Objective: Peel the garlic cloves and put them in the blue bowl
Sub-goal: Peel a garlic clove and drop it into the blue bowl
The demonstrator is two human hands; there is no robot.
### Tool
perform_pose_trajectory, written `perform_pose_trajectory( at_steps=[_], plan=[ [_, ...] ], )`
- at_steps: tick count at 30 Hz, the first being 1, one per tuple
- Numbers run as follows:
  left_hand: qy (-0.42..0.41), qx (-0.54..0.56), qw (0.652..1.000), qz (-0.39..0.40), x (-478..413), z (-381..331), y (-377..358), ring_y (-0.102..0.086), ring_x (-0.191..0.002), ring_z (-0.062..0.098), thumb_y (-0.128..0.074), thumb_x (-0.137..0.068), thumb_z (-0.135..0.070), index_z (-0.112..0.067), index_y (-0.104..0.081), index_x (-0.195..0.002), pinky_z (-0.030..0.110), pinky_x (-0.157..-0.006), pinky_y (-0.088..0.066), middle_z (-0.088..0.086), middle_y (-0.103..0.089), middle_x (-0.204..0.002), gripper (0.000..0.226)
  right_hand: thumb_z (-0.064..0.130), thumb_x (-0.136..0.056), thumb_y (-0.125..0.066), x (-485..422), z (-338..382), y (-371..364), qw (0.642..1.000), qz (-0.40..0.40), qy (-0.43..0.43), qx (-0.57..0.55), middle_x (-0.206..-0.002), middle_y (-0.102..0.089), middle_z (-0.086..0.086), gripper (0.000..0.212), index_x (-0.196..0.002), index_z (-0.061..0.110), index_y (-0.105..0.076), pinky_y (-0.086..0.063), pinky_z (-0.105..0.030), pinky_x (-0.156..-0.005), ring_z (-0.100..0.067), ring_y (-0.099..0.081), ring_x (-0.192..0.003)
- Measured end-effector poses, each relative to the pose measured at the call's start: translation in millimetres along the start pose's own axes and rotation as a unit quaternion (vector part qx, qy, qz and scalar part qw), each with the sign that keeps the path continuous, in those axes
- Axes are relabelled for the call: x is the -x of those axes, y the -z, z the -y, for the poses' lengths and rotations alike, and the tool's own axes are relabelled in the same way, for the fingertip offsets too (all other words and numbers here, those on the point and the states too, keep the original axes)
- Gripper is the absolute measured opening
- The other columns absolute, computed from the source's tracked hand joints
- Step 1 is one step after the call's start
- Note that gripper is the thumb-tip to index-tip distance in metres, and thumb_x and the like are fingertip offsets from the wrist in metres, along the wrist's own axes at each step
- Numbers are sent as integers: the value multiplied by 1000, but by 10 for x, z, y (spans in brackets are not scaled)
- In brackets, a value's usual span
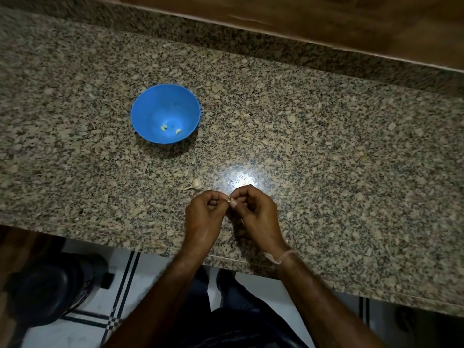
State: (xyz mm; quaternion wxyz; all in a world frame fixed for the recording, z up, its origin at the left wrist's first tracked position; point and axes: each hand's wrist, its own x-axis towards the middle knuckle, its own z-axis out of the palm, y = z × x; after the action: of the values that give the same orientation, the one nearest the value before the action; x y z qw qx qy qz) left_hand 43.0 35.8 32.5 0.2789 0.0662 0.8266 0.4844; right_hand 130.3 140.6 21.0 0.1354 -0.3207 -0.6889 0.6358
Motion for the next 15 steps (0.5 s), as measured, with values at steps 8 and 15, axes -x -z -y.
perform_pose_trajectory(
  at_steps=[8, 15],
  plan=[
    [50, 29, 998, -3, -41, 145, -50, -71, -77, 16, -68, -95, -16, -20, -79, -96, 29, -71, -56, -4, -77, -82, 12, 5, -98, -70, -22, -120, -21, 977, -26, -120, -172, -92, -71, -11, 11, -108, 4, -69, -55, -47, -84, -28, -66, -87],
    [38, 63, 997, 18, -18, 136, -27, -75, -82, 13, -76, -93, -30, -26, -79, -95, 34, -77, -60, -7, -78, -83, 6, 9, -95, -74, -25, -154, 6, 996, -21, -51, -71, -97, -75, -9, 9, -103, 14, -74, -59, -62, -89, -37, -71, -96]
  ],
)
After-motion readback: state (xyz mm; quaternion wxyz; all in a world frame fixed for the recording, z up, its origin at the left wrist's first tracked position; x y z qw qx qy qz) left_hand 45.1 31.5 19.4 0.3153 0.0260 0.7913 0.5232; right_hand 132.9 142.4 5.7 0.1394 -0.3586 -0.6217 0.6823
